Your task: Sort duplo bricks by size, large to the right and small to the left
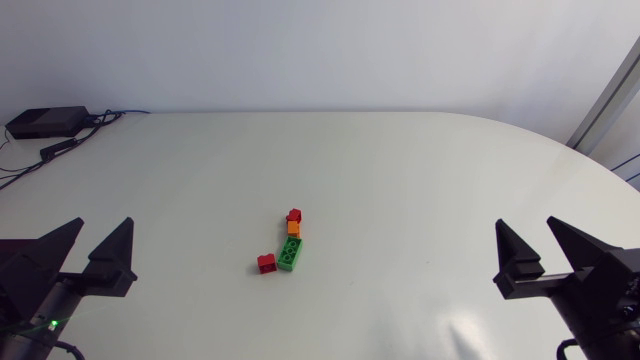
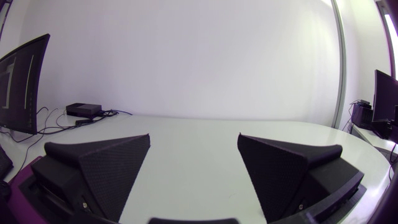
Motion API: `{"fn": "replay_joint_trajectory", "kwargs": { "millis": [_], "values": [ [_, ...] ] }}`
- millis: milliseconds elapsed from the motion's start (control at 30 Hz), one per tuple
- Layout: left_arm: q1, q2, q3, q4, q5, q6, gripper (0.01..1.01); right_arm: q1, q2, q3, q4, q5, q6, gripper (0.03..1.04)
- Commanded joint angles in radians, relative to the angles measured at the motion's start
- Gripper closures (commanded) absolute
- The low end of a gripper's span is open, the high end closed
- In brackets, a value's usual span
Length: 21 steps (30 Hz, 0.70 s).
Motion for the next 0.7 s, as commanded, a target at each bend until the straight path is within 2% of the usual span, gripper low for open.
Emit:
{"fn": "replay_joint_trajectory", "kwargs": {
  "millis": [0, 667],
  "values": [
    [-0.008, -0.014, -0.021, 0.005, 0.004, 0.007, 0.051, 0.007, -0.006, -0.041, -0.014, -0.003, 0.016, 0.06],
    [-0.032, -0.017, -0.009, 0.01, 0.004, 0.009, 0.054, 0.044, -0.009, -0.041, -0.004, -0.006, 0.032, 0.06]
  ]
}}
